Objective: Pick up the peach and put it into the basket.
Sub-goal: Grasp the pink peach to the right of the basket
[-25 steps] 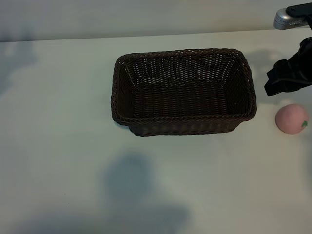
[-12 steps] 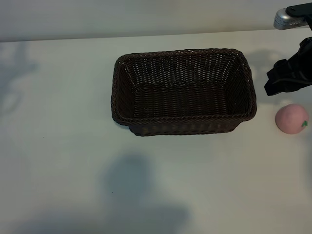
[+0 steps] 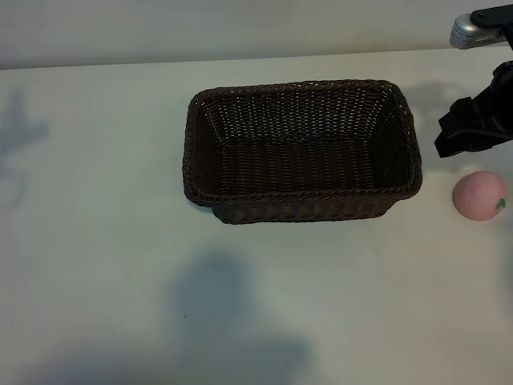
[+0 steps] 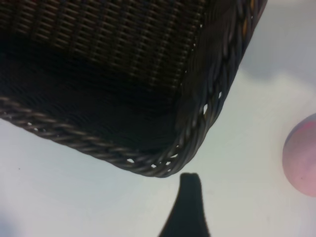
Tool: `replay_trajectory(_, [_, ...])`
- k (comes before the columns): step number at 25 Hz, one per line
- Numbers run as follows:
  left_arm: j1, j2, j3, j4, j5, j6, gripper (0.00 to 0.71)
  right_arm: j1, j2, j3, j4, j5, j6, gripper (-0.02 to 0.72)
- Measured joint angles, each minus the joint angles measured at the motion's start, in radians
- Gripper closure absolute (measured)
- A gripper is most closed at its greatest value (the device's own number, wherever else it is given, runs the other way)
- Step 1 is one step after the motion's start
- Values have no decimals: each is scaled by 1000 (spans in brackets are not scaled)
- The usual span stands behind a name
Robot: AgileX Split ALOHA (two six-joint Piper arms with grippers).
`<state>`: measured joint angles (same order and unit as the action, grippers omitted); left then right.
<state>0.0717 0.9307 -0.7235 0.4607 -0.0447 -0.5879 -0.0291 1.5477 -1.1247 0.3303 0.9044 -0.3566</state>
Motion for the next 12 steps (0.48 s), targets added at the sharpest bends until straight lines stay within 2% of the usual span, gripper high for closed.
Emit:
replay_trajectory(3, [-1,-70,55,-215,78,284,118,0,0,0,0,0,0,109])
replay_trajectory(5, [-1,-123,73,-313,141,404,118,0,0,0,0,0,0,109])
replay_trajectory(7, [-1,-188,76,-391,200,507,118,0,0,0,0,0,0,109])
replay_trajectory(12, [-1,-230,76,-553,288,739,118,0,0,0,1,0,0,109])
